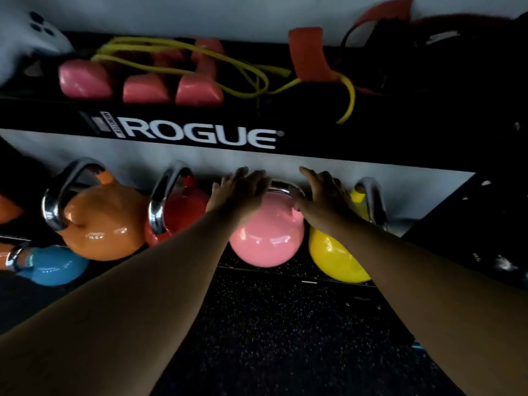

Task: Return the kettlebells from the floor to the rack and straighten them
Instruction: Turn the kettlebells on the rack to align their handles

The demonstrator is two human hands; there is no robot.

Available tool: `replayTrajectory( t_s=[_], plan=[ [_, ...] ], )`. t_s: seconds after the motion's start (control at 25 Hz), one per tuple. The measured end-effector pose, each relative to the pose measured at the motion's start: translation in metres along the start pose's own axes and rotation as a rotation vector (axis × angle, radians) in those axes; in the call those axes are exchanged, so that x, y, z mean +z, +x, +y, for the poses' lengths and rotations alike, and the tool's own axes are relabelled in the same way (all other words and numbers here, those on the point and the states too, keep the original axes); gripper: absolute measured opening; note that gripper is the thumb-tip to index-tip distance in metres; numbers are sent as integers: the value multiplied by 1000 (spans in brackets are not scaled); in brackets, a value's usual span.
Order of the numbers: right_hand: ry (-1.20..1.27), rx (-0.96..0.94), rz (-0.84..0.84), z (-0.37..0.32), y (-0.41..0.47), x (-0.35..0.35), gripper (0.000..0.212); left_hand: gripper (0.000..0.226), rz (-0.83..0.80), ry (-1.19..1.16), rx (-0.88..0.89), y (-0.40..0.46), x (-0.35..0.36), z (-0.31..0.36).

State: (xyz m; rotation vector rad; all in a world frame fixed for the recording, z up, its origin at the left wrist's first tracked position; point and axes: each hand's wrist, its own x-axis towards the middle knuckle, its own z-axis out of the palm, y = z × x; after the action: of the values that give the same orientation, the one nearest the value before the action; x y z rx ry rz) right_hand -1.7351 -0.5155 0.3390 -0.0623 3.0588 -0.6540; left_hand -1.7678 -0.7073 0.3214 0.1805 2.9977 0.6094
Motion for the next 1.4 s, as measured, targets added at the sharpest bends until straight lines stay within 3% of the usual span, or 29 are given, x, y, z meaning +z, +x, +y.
replayTrajectory(
  t_s=[0.16, 0.32, 0.48, 0.56, 0.64, 0.72, 0.8, 0.96, 1.16, 1.4],
  plan=[
    [64, 97, -76, -30, 16, 32, 57, 63, -37, -236, -128, -8, 6, -28],
    [270, 219, 45, -41, 20, 52, 52, 63, -24, -467, -235, -14, 16, -6],
    [324, 323, 193, -55, 4, 66, 53, 69, -119, -607, -91, 20, 15, -29],
    [452, 332, 122, -50, -5, 63, 59, 84, -68, -757, -187, 11, 28, -35],
    [612, 378, 89, -46, -5, 61, 65, 77, -14, -893, -236, 1, 38, -29],
    [667, 379, 152, -55, -2, 68, 58, 82, -54, -939, -207, 16, 43, -31],
    [707, 360, 209, -71, -9, 82, 38, 90, -157, -987, -161, 28, 37, -35],
    [1032, 377, 282, -69, -19, 89, 22, 64, -171, -1008, -47, 27, 46, -24],
    [1158, 410, 202, -84, -12, 91, 41, 60, -159, -987, -29, 46, 46, -29],
    [1301, 423, 185, -94, -13, 89, 44, 53, -170, -1039, -30, 48, 44, -24]
  ],
)
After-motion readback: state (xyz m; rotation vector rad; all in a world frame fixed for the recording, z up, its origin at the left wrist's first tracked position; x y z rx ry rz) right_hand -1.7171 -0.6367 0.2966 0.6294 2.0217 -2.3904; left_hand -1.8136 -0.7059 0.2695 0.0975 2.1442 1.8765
